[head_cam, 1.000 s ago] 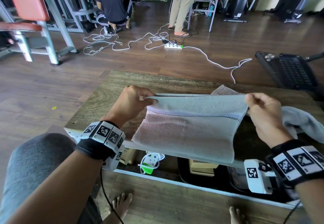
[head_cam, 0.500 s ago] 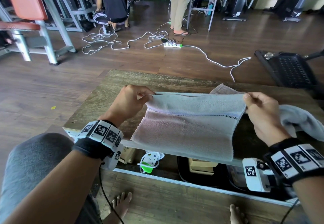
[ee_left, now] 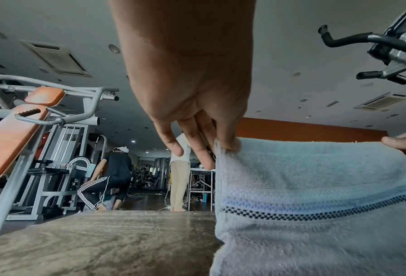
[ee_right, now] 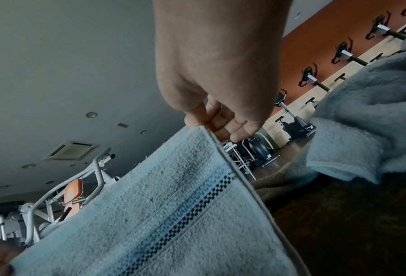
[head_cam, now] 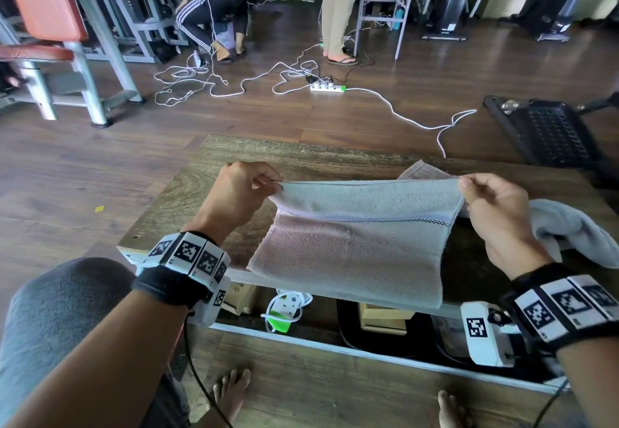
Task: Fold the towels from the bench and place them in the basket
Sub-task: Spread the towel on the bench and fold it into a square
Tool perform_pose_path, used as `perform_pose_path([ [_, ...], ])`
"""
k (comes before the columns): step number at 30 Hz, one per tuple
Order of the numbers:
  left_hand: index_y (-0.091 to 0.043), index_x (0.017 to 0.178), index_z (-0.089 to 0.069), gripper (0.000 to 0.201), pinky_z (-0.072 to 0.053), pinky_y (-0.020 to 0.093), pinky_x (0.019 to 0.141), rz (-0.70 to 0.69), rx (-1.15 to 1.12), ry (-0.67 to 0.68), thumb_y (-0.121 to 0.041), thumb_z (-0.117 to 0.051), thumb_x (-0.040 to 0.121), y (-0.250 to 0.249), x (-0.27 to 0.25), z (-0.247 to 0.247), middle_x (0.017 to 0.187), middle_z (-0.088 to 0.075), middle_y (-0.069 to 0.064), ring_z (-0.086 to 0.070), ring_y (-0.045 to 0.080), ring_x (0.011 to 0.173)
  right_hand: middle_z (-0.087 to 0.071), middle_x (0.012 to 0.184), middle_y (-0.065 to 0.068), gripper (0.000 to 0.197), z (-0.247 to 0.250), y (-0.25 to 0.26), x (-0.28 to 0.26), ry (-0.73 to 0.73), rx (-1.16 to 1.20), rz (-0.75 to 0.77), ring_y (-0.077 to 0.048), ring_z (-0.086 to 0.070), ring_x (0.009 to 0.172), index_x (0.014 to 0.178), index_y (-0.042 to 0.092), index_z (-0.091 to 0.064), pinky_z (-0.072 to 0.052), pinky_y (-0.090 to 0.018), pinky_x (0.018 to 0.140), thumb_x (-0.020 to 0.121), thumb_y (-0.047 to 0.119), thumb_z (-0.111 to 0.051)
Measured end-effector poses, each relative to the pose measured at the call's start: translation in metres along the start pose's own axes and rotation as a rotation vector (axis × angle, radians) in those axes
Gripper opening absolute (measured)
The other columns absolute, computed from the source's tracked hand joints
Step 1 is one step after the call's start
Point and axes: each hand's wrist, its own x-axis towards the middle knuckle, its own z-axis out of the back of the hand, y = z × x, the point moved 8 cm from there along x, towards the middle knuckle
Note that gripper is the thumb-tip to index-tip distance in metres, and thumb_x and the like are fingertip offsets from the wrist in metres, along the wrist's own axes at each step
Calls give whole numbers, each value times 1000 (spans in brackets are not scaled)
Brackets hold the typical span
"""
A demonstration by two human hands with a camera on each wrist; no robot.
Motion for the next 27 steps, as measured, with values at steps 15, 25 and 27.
perform_pose_path([
  [15,-8,89,-74,6,-56,18,63,-29,147,-134,-13,-71,88,-66,106,112,73,-72,8,-69,17,65,-65,77,2,9,-6,138,66,58,43,110,-2,-68,67,102,10,-67,-58,-17,69,100,12,-58],
  [25,-14,80,-63,9,-48,27,69,-106,120,-280,-11,-64,89,-82,42,147,82,-70,3,-63,21,75,-70,89,2,21,5,160,33,79,-43,256,-27,-69,92,81,32,-66,-55,-44,90,98,20,-60],
  [27,-12,81,-64,8,-47,28,67,-68,133,-227,-10,-67,87,-57,10,125,78,-69,2,-63,24,74,-67,83,2,19,-5,133,10,175,-140,245,-25,-64,84,83,27,-66,-50,-37,83,98,18,-59],
])
